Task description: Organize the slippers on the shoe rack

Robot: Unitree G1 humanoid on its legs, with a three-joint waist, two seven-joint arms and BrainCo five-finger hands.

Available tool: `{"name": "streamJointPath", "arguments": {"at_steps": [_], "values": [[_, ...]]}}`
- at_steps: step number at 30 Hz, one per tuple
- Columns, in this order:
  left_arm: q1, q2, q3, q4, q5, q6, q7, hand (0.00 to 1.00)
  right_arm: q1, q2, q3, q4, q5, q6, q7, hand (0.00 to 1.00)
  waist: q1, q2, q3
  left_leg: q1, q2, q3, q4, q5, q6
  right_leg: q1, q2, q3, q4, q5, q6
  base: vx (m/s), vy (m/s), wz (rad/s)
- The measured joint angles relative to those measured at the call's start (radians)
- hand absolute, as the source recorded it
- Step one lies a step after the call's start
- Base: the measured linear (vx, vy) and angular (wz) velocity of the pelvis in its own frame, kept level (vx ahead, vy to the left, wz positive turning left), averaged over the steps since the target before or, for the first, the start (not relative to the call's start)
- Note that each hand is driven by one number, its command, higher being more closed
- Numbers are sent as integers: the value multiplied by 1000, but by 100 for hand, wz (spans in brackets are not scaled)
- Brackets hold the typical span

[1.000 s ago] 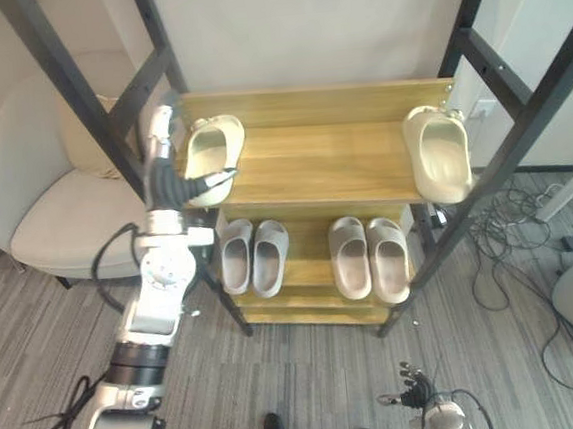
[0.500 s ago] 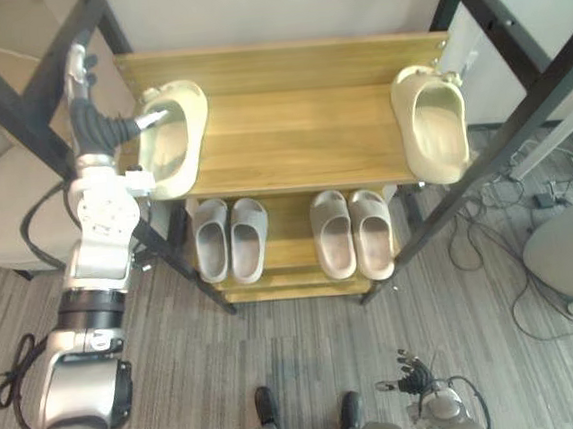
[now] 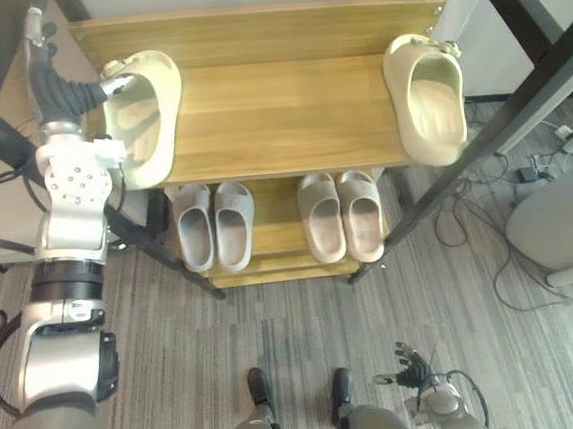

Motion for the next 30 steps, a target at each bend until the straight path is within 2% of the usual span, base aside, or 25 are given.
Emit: {"name": "streamJointPath", "arguments": {"at_steps": [6, 10, 20, 21, 26, 30], "values": [[-55, 52, -36, 64, 40, 5, -12, 0, 0, 0, 4, -27, 28, -9, 2, 0, -15, -9, 35, -9, 3, 3, 0, 7, 6, -18, 2, 10, 10, 4, -4, -44, -6, -5], [-70, 53, -38, 77, 63, 17, -25, 0, 1, 0, 8, -33, 31, -11, 1, 0, -15, -10, 38, -12, 4, 4, 0, 7, 6, -25, 2, 13, 14, 4, -4, -10, -1, -1], [-133, 93, -98, 137, 201, 38, -50, 0, -5, 9, 11, -34, 49, -17, 2, 0, -16, -8, 43, -24, 7, 5, 0, 17, 7, -44, 3, 16, 26, 8, -6, -17, -2, -1], [-136, 100, -101, 144, 228, 39, -51, 100, -6, 9, 12, -34, 68, -19, 3, 0, -16, -8, 44, -24, 7, 8, 0, 17, 7, -45, 3, 20, 26, 9, -7, -30, -1, -5], [-176, 141, -149, 175, 316, 58, -78, 100, -22, 9, 13, -37, 72, -24, 4, 0, -19, -8, 62, -24, 8, 14, 0, 20, 7, -48, 4, 26, 26, 14, -9, -31, -3, -4], [-188, 157, -155, 175, 335, 60, -91, 100, -27, 9, 20, -51, 75, -31, 7, 0, -21, -7, 72, -25, 8, 17, 0, 21, 7, -51, 5, 31, 25, 18, -9, -27, -1, -3]]}}
